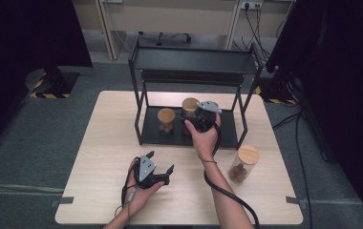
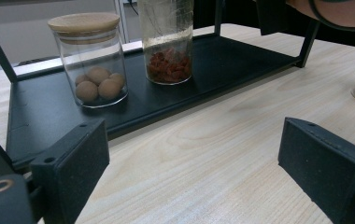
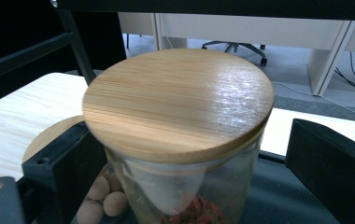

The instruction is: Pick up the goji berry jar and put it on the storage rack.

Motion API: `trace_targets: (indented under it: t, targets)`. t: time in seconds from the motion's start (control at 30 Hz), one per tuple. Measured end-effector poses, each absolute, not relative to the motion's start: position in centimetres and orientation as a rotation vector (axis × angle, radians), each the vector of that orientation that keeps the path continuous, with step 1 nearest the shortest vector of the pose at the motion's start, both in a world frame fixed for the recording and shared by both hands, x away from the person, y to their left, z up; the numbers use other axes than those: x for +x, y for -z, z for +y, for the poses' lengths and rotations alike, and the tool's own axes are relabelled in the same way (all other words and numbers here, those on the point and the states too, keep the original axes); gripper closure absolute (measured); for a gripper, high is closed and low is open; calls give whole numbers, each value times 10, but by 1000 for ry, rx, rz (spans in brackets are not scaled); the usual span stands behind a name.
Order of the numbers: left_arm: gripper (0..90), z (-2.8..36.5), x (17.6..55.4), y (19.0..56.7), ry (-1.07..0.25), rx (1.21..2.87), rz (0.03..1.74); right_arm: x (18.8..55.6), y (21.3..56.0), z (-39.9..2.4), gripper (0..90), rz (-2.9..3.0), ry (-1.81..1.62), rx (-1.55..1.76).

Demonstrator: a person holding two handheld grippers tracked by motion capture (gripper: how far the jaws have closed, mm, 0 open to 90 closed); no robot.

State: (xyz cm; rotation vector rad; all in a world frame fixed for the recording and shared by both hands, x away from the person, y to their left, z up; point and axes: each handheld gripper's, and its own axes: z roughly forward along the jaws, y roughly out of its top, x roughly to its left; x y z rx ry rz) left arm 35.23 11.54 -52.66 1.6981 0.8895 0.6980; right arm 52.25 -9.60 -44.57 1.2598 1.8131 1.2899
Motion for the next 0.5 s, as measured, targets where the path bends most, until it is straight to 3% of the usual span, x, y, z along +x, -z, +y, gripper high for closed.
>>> trace_targets:
  t: [0.5]
  targets:
    - [83, 115, 352, 527, -700, 1699, 890, 508, 440, -100, 42, 1816, -1341, 1286]
